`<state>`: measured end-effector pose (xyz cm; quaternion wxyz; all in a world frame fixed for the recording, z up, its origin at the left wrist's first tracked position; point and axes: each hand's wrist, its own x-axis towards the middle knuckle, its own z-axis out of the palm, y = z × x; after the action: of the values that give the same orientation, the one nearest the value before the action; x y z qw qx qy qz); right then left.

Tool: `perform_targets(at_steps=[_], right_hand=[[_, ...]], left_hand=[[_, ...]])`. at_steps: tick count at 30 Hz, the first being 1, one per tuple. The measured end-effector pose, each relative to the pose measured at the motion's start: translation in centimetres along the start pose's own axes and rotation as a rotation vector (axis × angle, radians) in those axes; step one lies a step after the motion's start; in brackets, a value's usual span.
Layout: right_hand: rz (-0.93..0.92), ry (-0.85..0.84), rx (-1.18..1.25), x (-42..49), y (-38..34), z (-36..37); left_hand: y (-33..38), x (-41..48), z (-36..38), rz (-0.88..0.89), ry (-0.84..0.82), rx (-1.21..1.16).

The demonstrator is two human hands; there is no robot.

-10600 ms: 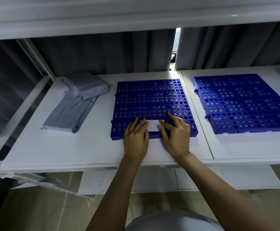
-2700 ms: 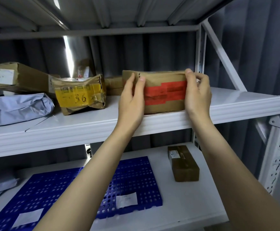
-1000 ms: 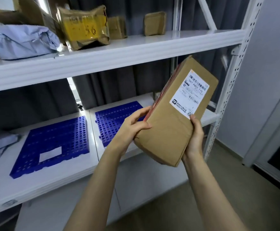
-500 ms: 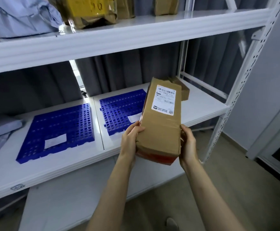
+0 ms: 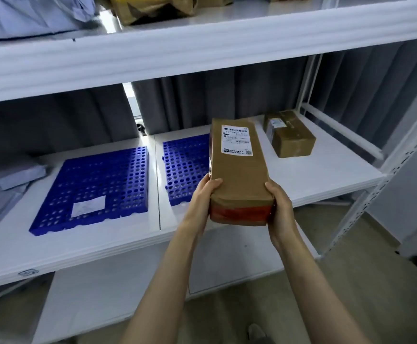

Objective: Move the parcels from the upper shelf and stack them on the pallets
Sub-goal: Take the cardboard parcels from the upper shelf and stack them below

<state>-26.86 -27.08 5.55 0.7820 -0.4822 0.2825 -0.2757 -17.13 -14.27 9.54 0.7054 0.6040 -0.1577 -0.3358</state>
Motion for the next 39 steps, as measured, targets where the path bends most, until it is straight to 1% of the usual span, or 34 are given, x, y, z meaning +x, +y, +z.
perform_targets(at_steps=[5, 7, 11, 18, 21, 25, 30, 35, 39], right_hand=[[0.008, 0.031, 0.022, 4.8, -1.4, -1.1], [0.006, 0.039, 0.006, 6.9, -2.1, -1.4], [0.002, 0.001, -0.036, 11.1, -2.7, -1.2], [0.050, -0.066, -0.086, 16.4, -2.0, -0.7], [0.046, -0.094, -0.112, 17.6, -1.7, -0.9], [0.042, -0.119, -0.129, 18.9, -1.4, -1.1], [-0.010, -0.103, -0.188, 19.1, -1.3, -0.8], [-0.025, -0.092, -0.178, 19.4, -0.9, -1.3], [-0.027, -0.100, -0.187, 19.5, -0.9, -1.5]], left_hand=[[0.1, 4.0, 2.6, 0.022, -0.024, 0.058], [0.2, 5.7, 3.5, 0.021, 0.001, 0.053], [0.1, 8.9, 4.2, 0.017, 0.067, 0.059], [-1.2, 12.8, 3.4, -0.014, 0.154, 0.038], [-1.4, 13.8, 3.1, -0.047, 0.172, 0.025], [-1.7, 15.1, 3.2, -0.081, 0.237, 0.015], [-2.5, 15.7, 3.3, -0.095, 0.287, 0.061], [-2.6, 15.5, 3.7, -0.047, 0.307, 0.119], [-2.7, 15.4, 4.0, -0.015, 0.321, 0.066]])
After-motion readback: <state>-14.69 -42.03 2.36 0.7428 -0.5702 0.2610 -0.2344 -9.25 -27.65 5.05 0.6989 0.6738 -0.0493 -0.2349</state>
